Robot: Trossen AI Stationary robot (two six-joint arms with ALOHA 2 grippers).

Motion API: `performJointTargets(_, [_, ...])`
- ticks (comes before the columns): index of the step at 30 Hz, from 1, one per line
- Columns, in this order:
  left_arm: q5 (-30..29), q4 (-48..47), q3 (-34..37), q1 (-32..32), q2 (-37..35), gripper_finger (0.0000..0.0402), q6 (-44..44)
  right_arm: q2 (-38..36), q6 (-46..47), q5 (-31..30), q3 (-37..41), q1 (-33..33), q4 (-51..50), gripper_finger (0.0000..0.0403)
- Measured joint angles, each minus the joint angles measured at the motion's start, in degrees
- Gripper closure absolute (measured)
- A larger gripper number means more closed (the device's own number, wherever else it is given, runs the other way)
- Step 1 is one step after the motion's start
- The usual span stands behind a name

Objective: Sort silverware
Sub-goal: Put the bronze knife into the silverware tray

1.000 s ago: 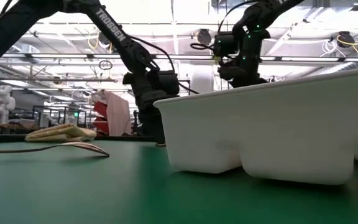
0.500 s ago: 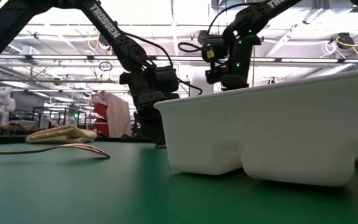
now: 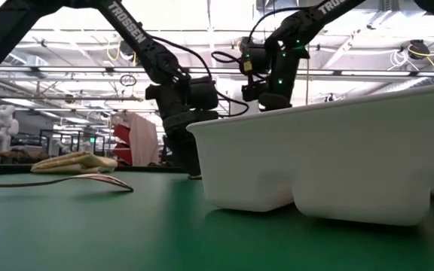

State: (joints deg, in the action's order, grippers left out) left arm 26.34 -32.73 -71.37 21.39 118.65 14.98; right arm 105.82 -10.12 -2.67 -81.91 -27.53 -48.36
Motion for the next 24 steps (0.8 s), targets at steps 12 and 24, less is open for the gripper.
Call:
performJointTargets(12, [-2.8, -0.9, -0.1, -0.4, -1.2, 0.0401, -1.0, -0.3, -1.8, 0.1, -0.2, -4.5, -2.2, 0.0184])
performJointTargets(24, [-0.8, -14.9, 0.8, -4.3, -3.6, 0.0401, 2.3, -0.6, -4.1, 3.3, -0.2, -6.6, -1.9, 0.0186])
